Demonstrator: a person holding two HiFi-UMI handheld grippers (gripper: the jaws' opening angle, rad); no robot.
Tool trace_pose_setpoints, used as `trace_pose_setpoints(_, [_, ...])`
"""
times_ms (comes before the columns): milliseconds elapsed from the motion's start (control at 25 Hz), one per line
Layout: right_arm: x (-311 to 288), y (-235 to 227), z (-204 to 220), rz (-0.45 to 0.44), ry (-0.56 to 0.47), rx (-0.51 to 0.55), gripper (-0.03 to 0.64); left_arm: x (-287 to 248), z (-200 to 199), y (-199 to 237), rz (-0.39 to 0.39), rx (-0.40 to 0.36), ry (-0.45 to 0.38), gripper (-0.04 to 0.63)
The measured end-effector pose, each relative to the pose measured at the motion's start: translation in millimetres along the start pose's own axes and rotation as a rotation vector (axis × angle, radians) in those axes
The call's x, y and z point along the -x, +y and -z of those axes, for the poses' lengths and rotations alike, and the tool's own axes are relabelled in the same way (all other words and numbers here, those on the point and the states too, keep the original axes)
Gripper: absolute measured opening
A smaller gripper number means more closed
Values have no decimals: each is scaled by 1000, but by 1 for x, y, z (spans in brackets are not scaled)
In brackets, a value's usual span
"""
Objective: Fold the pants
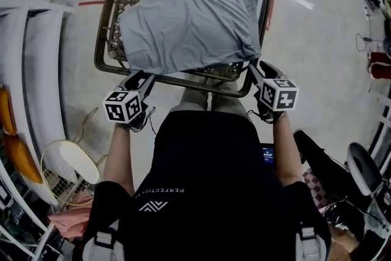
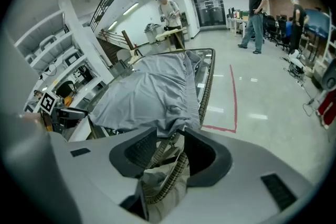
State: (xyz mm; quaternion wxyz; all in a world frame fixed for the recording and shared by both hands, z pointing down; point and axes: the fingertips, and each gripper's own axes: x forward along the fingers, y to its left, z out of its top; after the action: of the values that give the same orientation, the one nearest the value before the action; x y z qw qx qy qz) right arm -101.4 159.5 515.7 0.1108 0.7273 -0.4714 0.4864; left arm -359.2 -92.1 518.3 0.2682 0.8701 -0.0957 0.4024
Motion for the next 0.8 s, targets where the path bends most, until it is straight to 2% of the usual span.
trace_pose_setpoints(160, [-3, -11, -4, 43, 42, 143, 146, -1, 5, -3, 10, 22, 27, 189])
trace_pose_setpoints(320, [-9, -11, -7, 33, 85, 294, 159, -2, 2, -6, -5, 57, 11, 187])
trace_pose_setpoints(800, [-19, -15, -6, -58, 171, 520, 181, -9, -1, -29, -21, 146, -41, 187])
